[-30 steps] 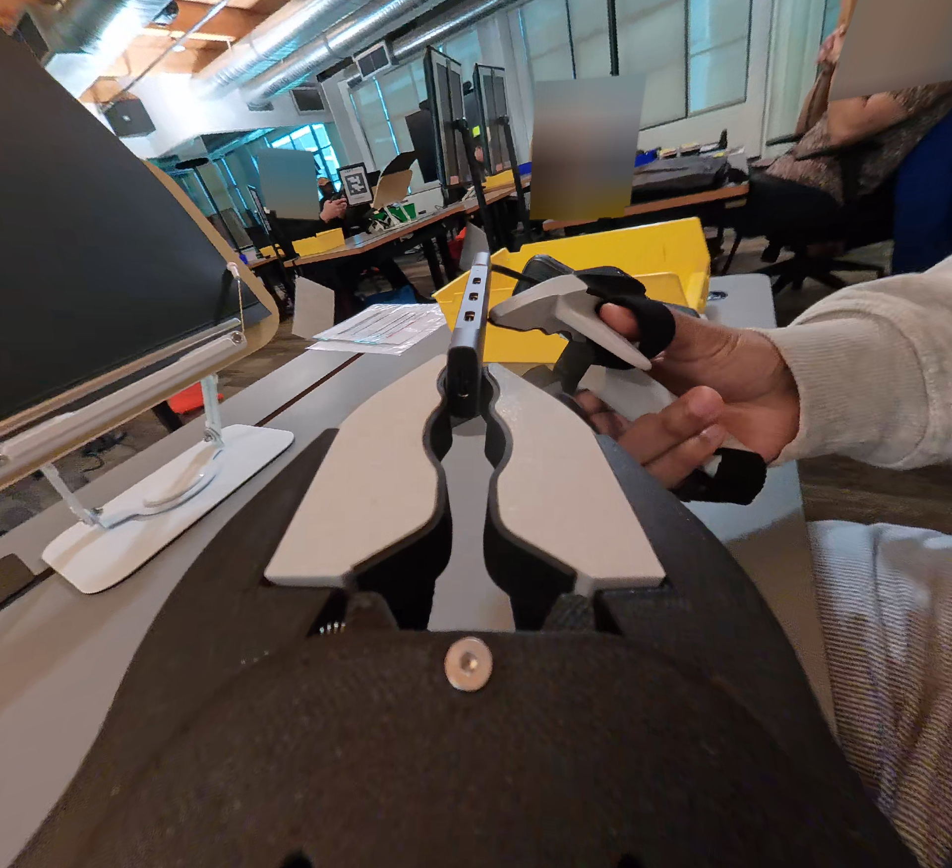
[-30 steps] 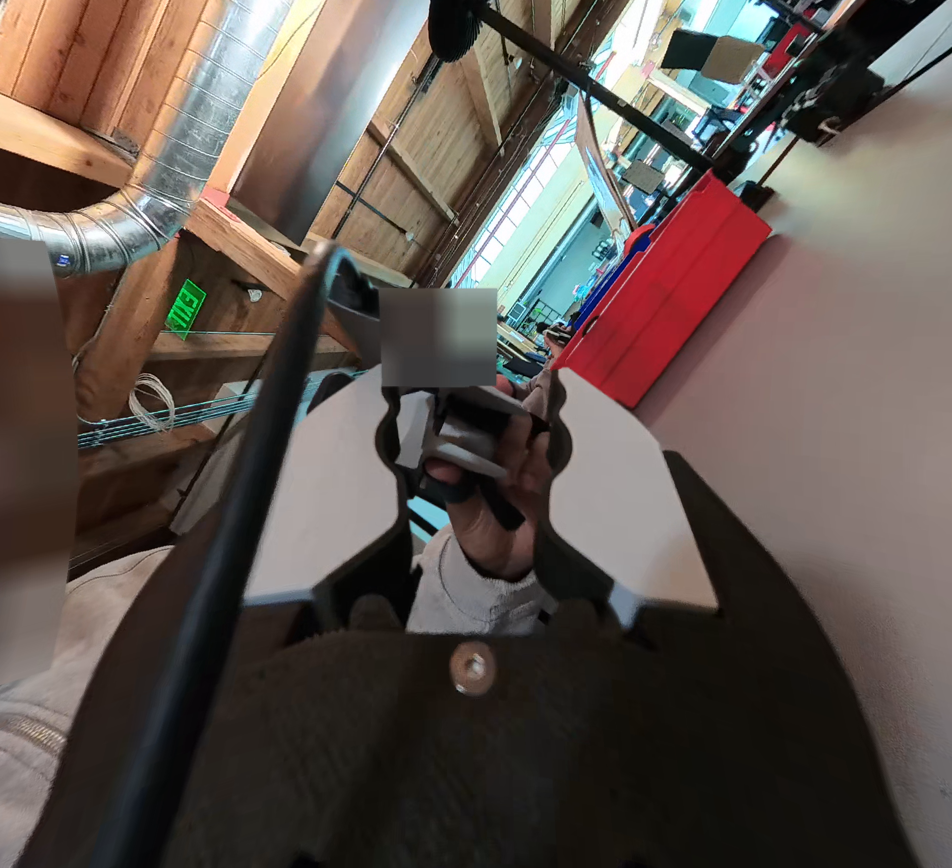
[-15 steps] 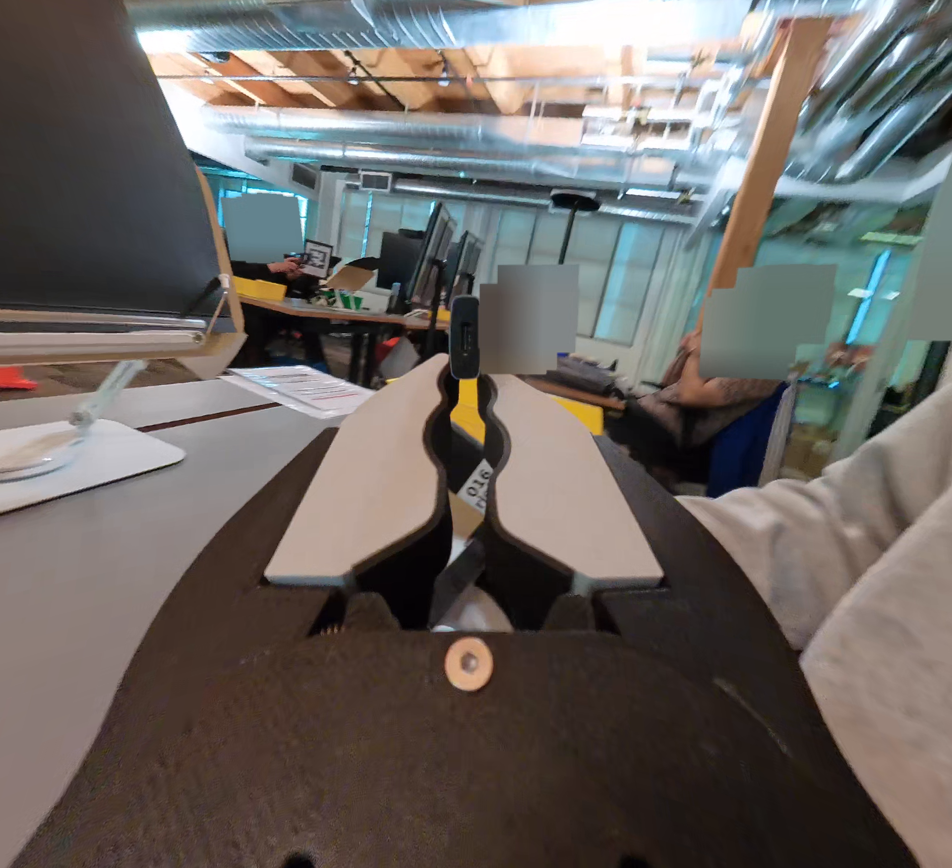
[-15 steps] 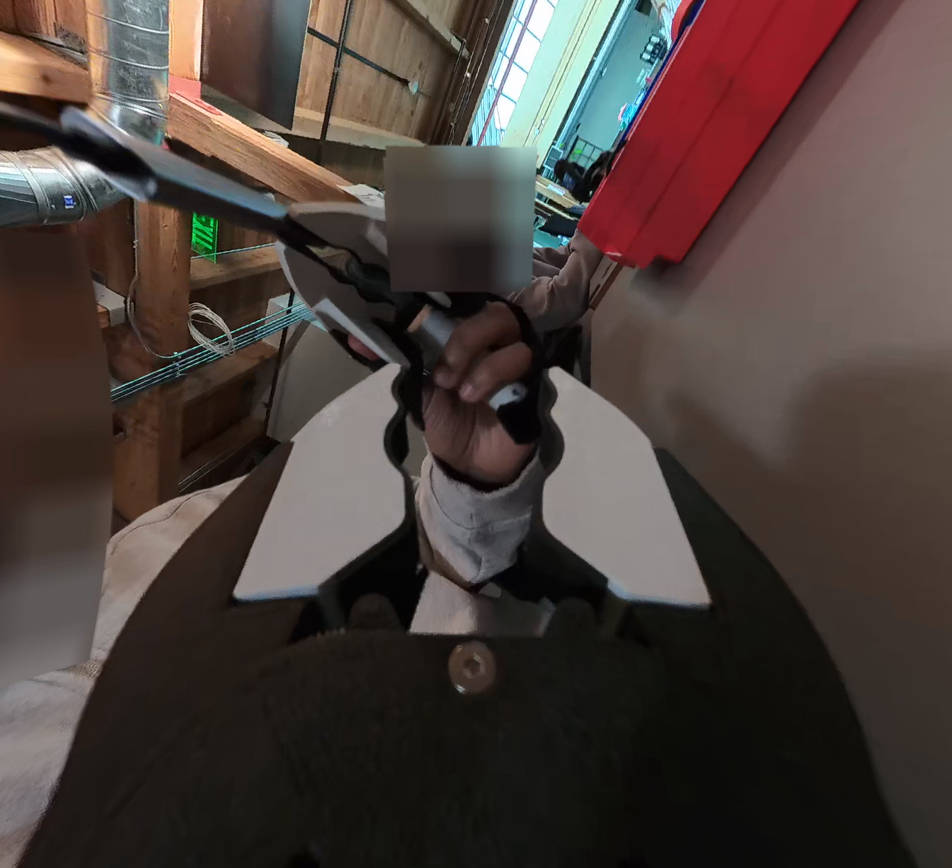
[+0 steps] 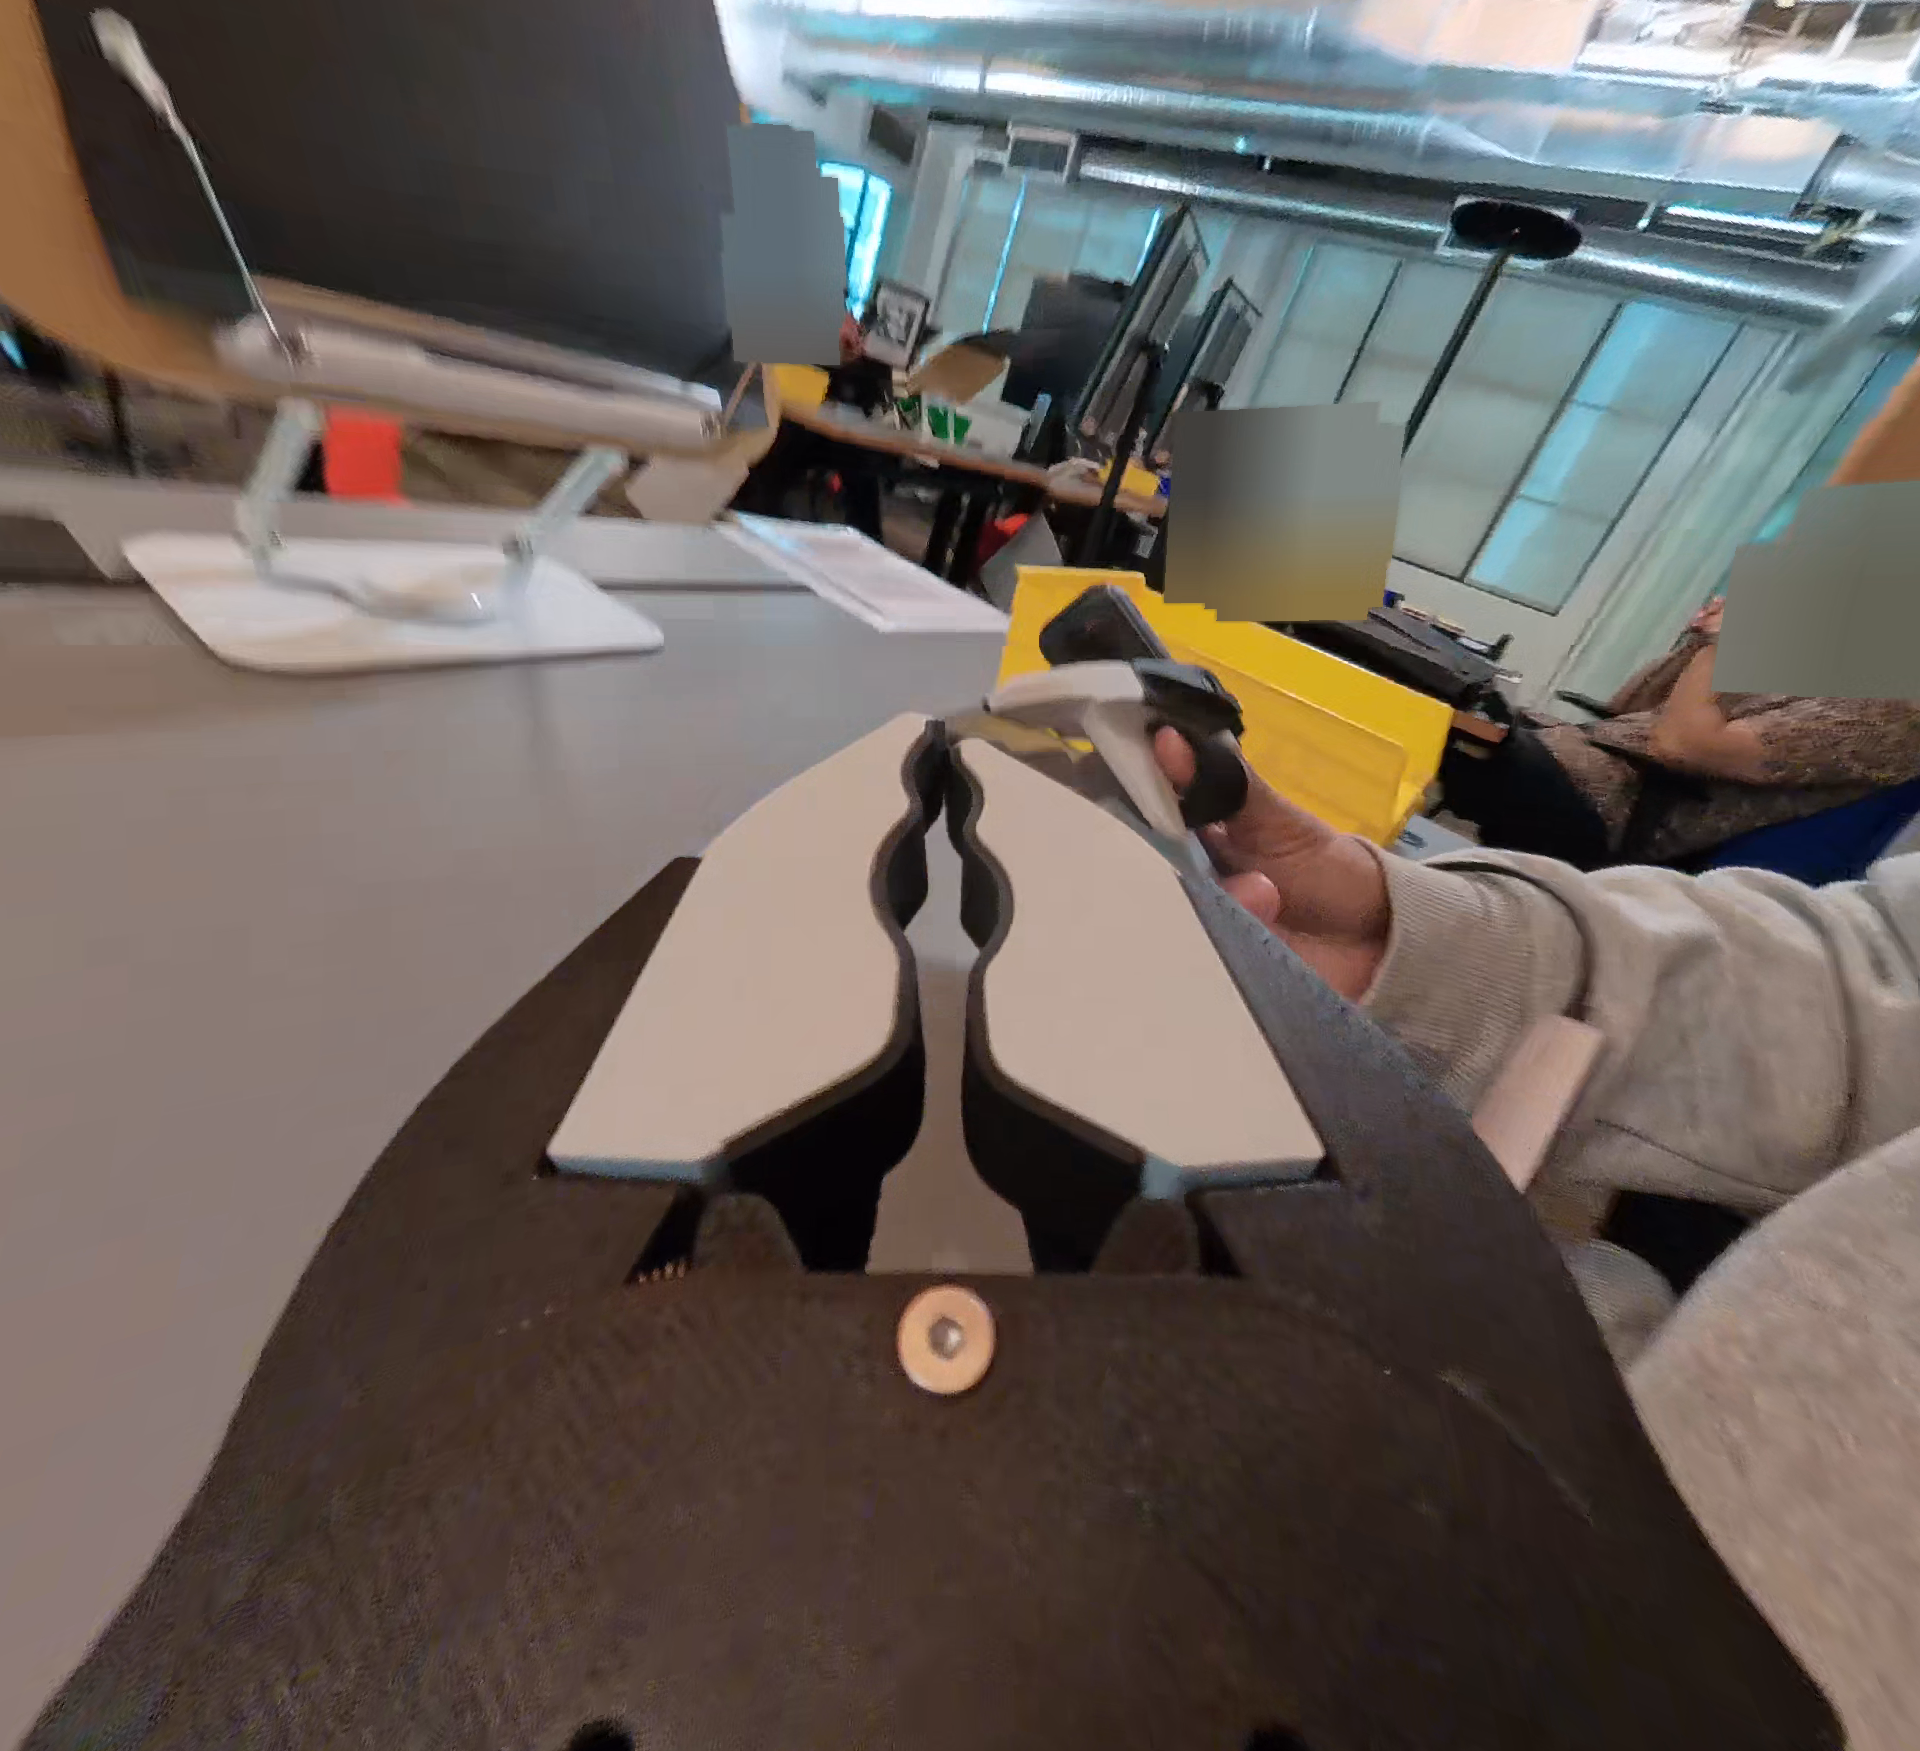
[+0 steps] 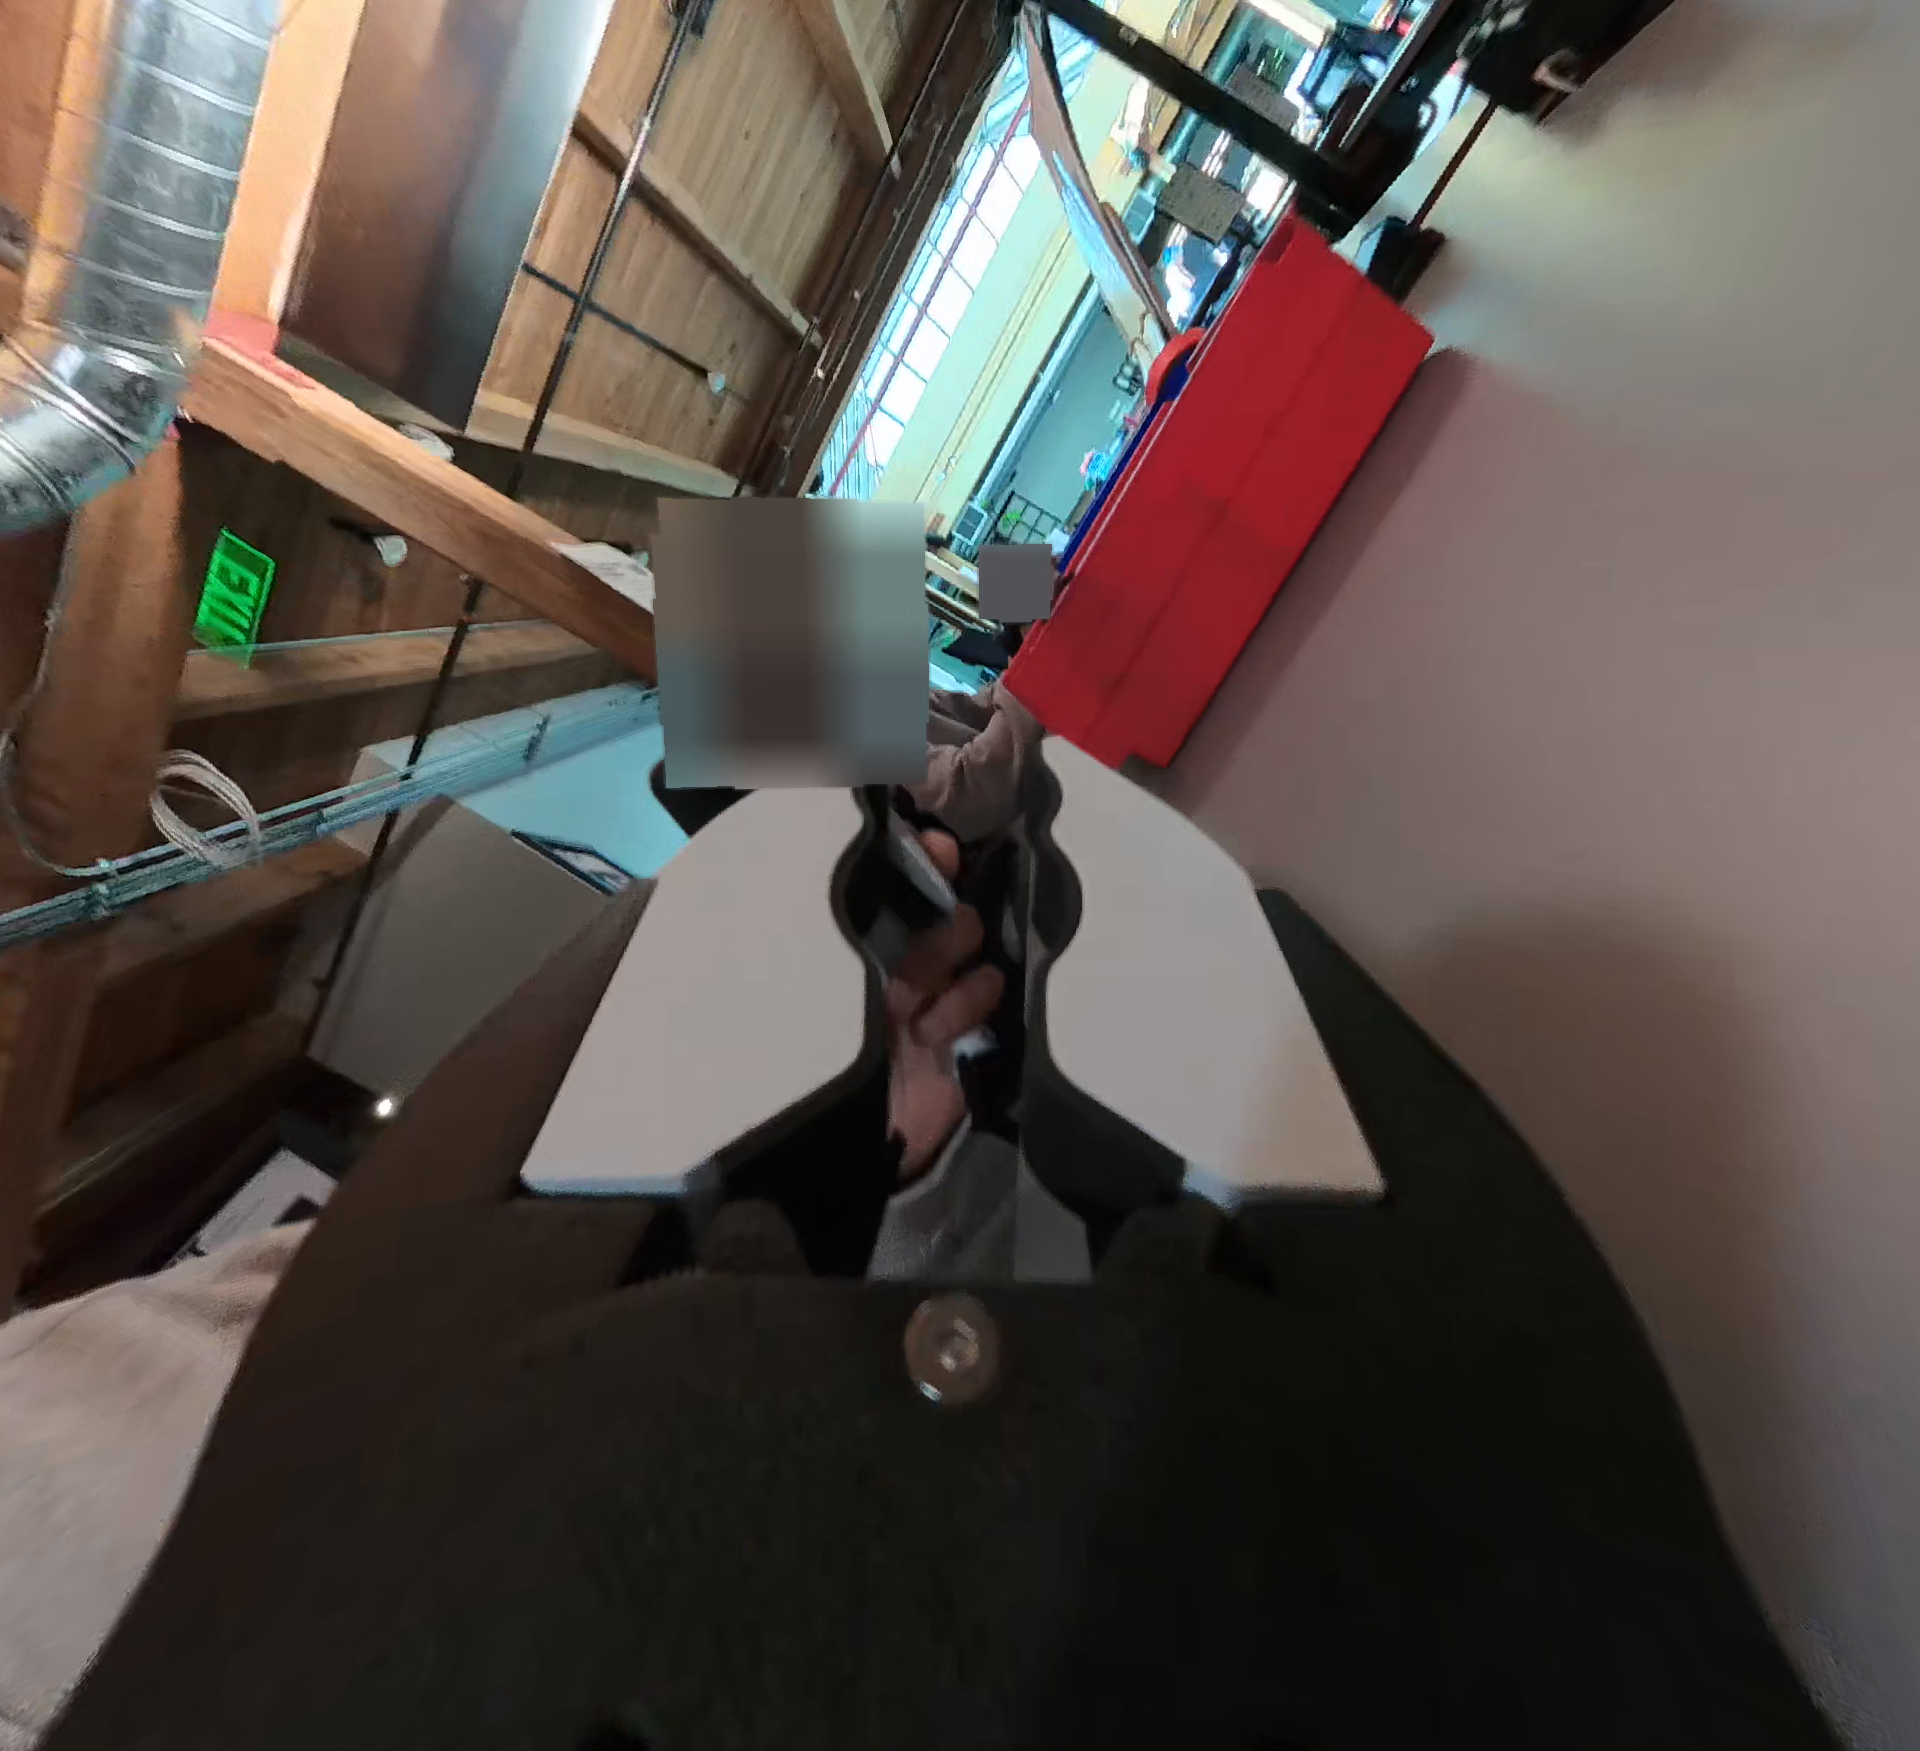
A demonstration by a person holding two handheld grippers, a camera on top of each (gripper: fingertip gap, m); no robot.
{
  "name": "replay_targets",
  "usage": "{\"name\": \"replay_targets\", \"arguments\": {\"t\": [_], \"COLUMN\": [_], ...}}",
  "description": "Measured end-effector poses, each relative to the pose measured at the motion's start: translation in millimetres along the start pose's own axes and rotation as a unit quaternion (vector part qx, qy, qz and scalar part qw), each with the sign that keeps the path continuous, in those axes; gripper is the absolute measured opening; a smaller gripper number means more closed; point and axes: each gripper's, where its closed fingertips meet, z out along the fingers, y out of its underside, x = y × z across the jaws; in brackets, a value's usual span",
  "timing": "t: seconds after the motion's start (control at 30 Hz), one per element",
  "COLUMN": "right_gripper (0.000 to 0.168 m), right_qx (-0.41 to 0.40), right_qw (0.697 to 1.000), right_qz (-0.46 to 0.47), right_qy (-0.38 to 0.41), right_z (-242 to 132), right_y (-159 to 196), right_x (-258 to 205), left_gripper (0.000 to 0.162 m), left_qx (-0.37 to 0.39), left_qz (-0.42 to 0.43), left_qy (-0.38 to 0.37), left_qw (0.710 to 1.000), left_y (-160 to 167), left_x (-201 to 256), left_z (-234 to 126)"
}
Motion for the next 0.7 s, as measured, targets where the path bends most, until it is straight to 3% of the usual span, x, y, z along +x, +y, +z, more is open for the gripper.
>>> {"name": "replay_targets", "arguments": {"t": [0.17,0.33,0.5,0.63,0.7], "right_gripper": [0.028,0.027,0.028,0.027,0.028], "right_qx": [0.052,0.072,0.079,0.071,0.074], "right_qw": [0.997,0.996,0.994,0.995,0.994], "right_qz": [0.051,0.047,0.066,0.065,0.067], "right_qy": [-0.008,-0.002,-0.022,-0.031,-0.036], "right_z": [-15.3,-24.8,-19.4,-15.4,-16.5], "right_y": [-29.3,-44.4,-45.0,-41.3,-43.0], "right_x": [10.5,12.6,3.8,-3.9,-7.7], "left_gripper": [0.000,0.033,0.054,0.068,0.060], "left_qx": [-0.036,-0.189,-0.304,-0.370,-0.395], "left_qz": [-0.078,-0.128,-0.120,-0.060,-0.019], "left_qy": [0.075,0.204,0.305,0.335,0.331], "left_qw": [0.994,0.952,0.895,0.865,0.857], "left_y": [22.8,82.8,132.6,164.6,177.6], "left_x": [21.5,75.8,147.1,180.8,186.4], "left_z": [13.5,33.9,41.6,39.2,37.5]}}
